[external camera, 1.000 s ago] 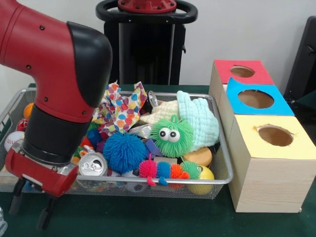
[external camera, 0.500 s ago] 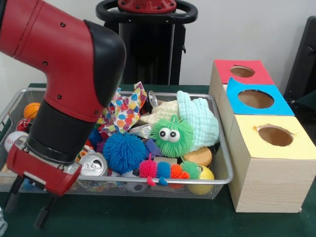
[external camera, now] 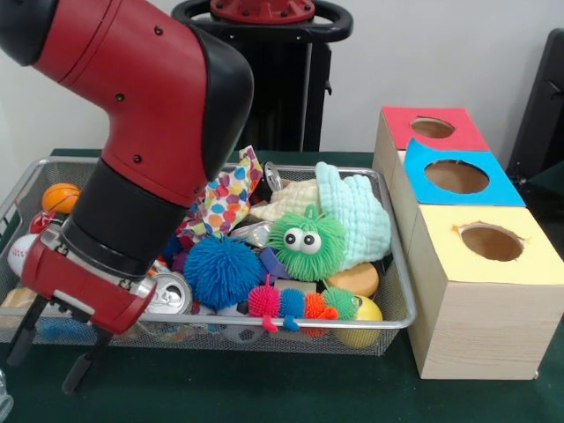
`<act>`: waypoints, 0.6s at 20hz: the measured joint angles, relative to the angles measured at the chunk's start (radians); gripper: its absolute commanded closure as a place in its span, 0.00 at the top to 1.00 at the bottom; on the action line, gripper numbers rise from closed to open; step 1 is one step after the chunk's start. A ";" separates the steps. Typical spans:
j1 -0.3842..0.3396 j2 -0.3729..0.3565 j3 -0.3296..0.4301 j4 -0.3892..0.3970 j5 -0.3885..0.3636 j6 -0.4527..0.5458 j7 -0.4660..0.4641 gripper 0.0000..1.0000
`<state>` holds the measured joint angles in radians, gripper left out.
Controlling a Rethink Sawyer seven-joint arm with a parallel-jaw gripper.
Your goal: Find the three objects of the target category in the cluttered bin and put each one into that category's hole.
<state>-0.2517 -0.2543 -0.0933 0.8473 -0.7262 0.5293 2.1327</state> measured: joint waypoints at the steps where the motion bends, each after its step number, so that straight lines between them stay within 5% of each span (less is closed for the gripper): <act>1: 0.001 0.000 -0.003 0.000 0.000 0.000 0.000 1.00; 12: -0.044 0.028 -0.015 0.000 -0.020 -0.006 0.000 1.00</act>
<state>-0.2961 -0.2262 -0.1079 0.8472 -0.7465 0.5235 2.1327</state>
